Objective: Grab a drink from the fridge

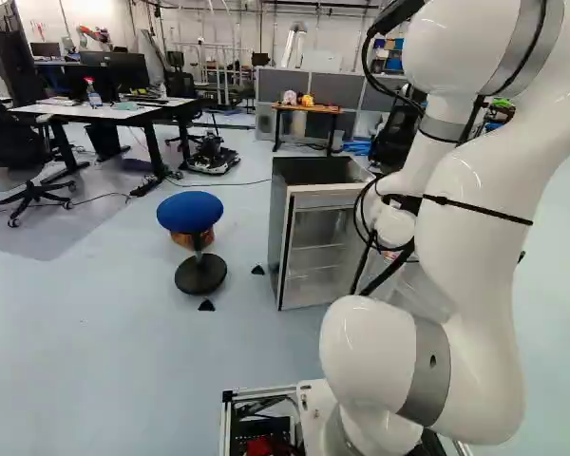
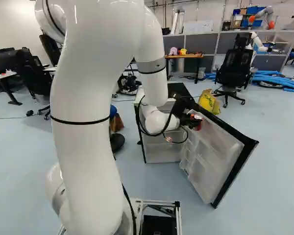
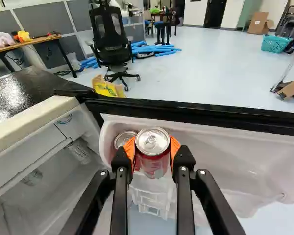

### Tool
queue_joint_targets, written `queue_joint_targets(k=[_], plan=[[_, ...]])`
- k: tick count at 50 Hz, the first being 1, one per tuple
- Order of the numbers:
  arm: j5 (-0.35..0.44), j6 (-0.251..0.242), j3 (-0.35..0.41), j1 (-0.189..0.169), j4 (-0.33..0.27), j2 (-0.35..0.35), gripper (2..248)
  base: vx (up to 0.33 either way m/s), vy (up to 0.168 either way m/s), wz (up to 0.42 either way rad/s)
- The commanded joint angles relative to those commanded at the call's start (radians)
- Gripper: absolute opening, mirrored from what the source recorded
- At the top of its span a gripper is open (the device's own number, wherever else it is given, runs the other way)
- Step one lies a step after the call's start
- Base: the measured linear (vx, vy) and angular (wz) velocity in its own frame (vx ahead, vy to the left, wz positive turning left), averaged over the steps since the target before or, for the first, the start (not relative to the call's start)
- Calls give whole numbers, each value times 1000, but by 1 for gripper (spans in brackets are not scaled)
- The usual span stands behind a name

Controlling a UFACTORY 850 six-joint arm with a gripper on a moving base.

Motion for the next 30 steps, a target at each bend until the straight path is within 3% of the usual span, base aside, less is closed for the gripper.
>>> queue_joint_targets(k=[13,30], plan=[[50,0,34,11,0,27,92,0,0,0],[52,0,99,42,0,78,92,0,0,0]])
